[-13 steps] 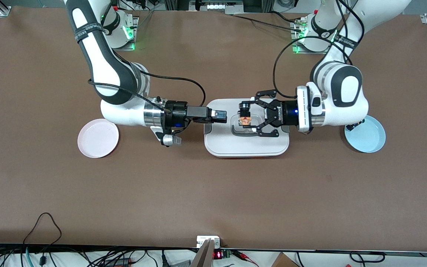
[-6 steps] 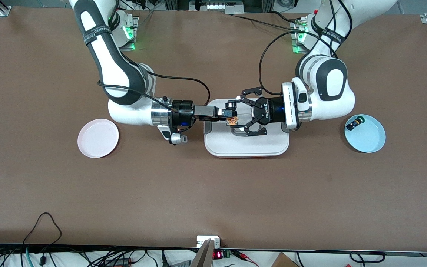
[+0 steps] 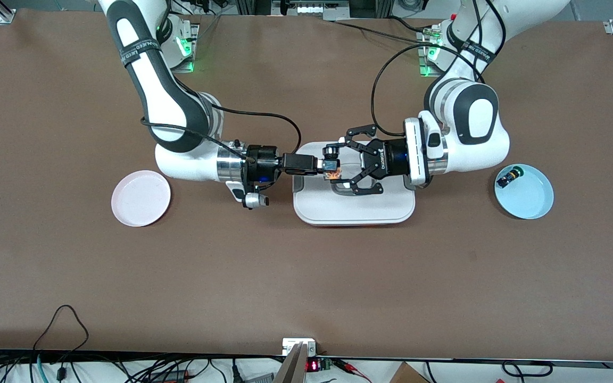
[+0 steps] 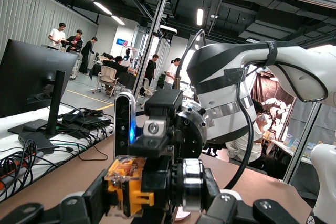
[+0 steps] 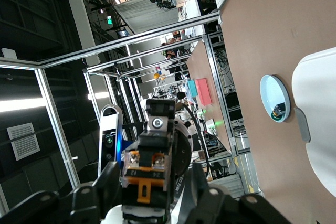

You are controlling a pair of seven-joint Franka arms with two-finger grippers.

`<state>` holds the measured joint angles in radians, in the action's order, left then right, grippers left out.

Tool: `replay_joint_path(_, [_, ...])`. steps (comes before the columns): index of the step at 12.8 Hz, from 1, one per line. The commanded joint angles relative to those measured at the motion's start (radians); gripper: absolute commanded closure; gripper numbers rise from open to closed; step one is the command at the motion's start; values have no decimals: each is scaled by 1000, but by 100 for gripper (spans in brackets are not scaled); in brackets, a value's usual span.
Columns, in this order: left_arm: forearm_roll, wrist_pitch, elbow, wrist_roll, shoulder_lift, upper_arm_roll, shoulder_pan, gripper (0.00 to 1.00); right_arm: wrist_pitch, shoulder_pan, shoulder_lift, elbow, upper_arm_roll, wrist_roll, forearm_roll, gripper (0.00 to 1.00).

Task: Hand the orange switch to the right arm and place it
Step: 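Bring the orange switch to the right gripper and grasp it there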

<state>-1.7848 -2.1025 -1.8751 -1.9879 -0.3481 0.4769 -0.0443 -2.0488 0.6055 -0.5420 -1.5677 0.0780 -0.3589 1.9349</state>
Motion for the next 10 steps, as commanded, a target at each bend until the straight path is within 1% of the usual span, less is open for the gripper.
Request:
replay_joint_path(1, [-27,-13,19,3,-6,6,3,100,6,-4,-4,6,0,-9,-11,61])
replay_joint_path(2, [-27,-13,19,11,-6,6,1,100,7,-6,-3,5,0,-14,-23,70])
replay_joint_path(4, [-27,-13,20,17,-6,6,1,100,9,-9,-3,6,0,-18,-27,77])
replay_joint_path(6, [-27,-13,19,17,-6,6,1,96,9,-9,-3,6,0,-43,-30,80])
replay_joint_path(7, [-27,-13,20,17,-6,6,1,87,10,-9,-3,6,0,-46,-30,81])
replay_joint_path(8, [-25,-13,20,15,-3,6,-2,73,10,-7,-3,6,0,-46,-31,81])
replay_joint_path(9, [-25,-10,19,-1,-3,5,-6,1,10,-6,-3,6,0,-46,-31,82])
replay_joint_path(10, [-19,-7,17,-18,1,3,-12,0,12,-4,-3,6,0,-46,-31,82])
